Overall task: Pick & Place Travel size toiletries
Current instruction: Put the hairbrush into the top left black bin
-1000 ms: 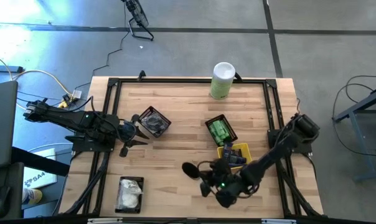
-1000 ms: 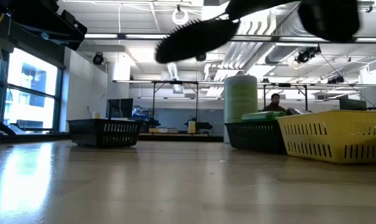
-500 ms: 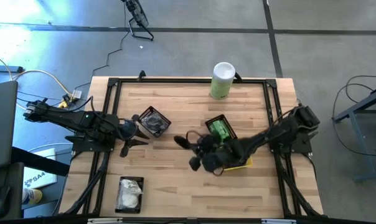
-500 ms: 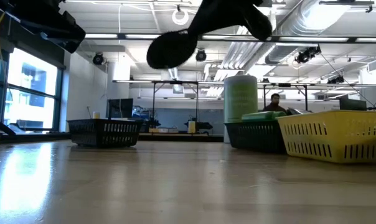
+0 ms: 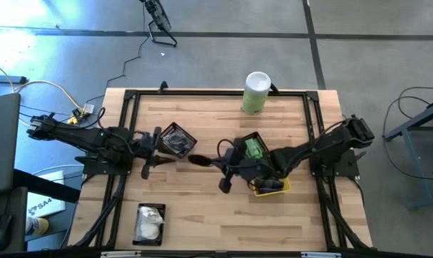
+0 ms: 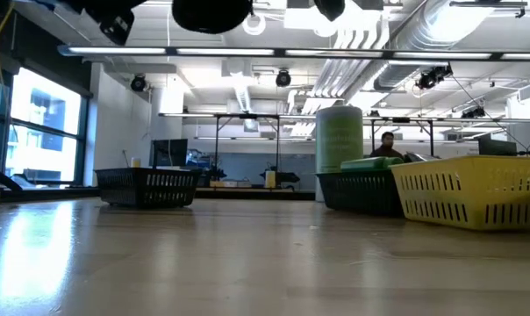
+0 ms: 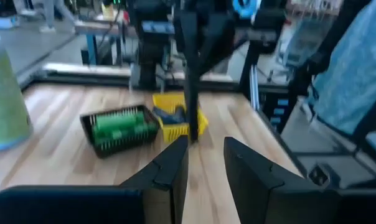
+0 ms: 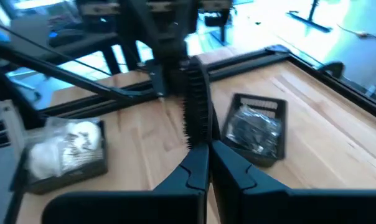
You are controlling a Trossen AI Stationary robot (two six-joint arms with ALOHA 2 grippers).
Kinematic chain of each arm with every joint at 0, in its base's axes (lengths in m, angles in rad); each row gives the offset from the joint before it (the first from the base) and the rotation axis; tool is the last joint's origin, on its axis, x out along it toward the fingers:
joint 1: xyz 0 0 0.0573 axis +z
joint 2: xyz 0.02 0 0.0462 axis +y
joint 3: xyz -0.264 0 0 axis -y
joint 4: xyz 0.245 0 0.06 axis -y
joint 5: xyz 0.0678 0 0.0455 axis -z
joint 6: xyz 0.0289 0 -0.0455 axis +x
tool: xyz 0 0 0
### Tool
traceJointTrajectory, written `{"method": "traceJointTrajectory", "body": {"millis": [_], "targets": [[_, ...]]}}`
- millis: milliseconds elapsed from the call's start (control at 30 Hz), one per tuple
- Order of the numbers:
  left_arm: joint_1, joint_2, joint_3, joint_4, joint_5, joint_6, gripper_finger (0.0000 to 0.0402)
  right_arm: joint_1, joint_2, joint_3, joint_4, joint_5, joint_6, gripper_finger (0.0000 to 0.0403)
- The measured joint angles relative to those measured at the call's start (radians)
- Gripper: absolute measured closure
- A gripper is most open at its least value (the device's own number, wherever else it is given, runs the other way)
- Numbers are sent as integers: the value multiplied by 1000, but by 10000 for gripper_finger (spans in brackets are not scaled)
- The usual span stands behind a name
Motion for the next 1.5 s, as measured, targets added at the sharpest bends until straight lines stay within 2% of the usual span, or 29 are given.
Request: {"method": "traceJointTrajectory", "body": {"millis": [300, 600, 900, 1067, 1233, 1500], "targets": [[0, 101, 1, 94, -3, 0, 302, 23, 0, 0, 101, -24, -115, 399], [0, 239, 1, 234, -6, 1, 302, 6, 0, 0, 98, -52, -140, 399], [0, 295, 1, 382, -52, 27, 302, -16, 0, 0, 97, -75, -143, 399], [0, 296, 0, 352, -51, 27, 302, -21, 0, 0, 99, -69, -152, 399], [0, 296, 0, 334, -49, 27, 302, -20, 0, 0, 158, -19, -212, 399], [0, 296, 0, 311, -49, 27, 302, -21, 0, 0, 234, -11, -300, 399]]}}
